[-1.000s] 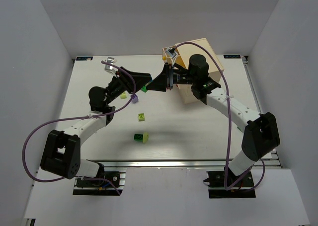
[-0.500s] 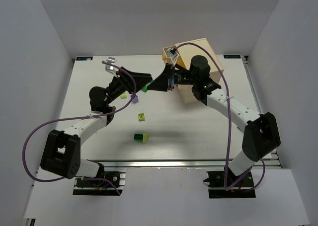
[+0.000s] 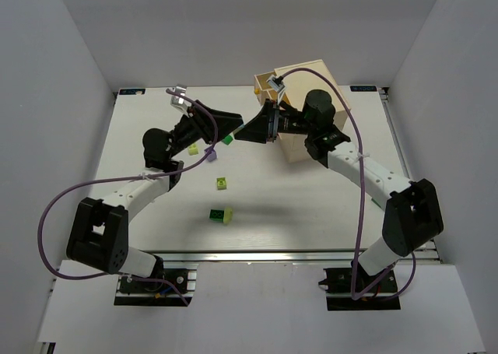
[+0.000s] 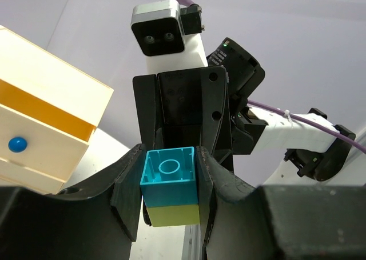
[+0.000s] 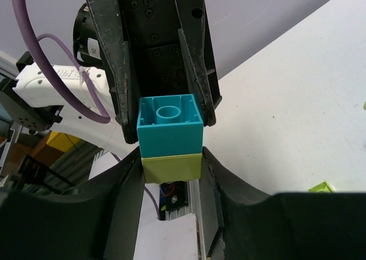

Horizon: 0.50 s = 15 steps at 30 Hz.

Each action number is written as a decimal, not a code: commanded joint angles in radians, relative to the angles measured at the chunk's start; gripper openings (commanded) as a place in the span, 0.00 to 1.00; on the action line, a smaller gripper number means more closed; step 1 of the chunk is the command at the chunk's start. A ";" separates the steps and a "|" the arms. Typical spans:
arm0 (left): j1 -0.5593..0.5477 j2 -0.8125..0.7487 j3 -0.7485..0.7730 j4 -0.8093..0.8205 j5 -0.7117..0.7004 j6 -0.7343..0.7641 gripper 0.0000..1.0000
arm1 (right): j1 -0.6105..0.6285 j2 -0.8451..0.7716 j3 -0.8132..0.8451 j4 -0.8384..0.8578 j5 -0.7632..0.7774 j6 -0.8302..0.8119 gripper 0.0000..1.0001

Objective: Sort the legos into containers by color

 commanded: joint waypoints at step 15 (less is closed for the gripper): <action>0.028 0.007 0.088 -0.025 -0.059 0.053 0.00 | -0.016 -0.057 -0.001 -0.063 -0.116 -0.080 0.00</action>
